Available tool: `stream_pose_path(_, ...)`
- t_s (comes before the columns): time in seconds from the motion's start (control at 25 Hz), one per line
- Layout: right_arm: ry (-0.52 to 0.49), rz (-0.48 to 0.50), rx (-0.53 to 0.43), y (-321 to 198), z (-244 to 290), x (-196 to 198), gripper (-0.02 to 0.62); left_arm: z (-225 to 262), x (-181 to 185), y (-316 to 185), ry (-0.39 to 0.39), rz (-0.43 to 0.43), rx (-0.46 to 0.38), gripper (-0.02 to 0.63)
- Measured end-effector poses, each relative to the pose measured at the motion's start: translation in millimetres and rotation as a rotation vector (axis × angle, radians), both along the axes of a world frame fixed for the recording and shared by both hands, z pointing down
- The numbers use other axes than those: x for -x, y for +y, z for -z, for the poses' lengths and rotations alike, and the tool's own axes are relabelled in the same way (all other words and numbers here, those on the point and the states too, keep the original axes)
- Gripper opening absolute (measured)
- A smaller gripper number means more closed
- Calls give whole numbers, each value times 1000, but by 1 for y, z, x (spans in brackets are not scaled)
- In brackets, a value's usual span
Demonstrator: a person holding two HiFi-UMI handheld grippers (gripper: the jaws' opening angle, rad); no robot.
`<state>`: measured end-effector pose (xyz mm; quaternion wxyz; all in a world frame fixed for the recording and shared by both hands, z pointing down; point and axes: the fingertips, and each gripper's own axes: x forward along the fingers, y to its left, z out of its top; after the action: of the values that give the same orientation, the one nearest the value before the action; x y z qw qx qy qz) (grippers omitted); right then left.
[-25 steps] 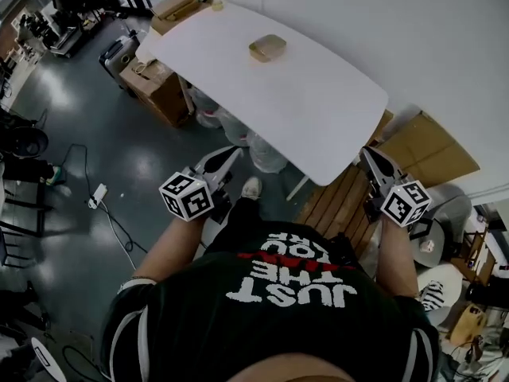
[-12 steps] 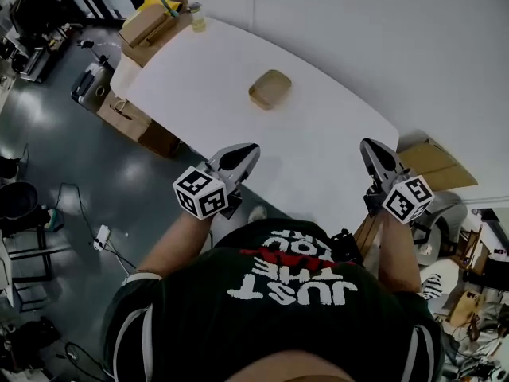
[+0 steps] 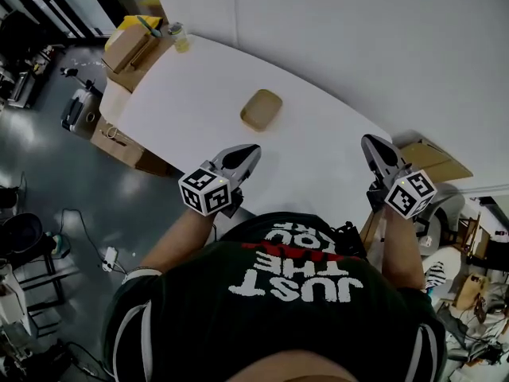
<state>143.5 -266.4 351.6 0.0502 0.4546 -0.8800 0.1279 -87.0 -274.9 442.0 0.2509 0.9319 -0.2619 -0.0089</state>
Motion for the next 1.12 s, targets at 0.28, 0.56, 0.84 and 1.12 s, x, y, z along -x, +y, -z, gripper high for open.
stream_pose_path(0.28, 6, 60, 4, -25, 1, -13, 6, -15, -26, -29, -48, 38, 24, 8)
stream_pose_path(0.56, -12, 119, 30, -50, -19, -13, 6, -59, -38, -54, -79, 104, 175, 8)
stream_pose_path(0.84, -15, 151, 58, -72, -39, -5, 6, -131, -58, -70, -69, 120, 411, 9)
stream_pose_path(1.12, -20, 148, 84, -86, -59, -5, 6, -189, -71, -88, 91, 158, 639, 69)
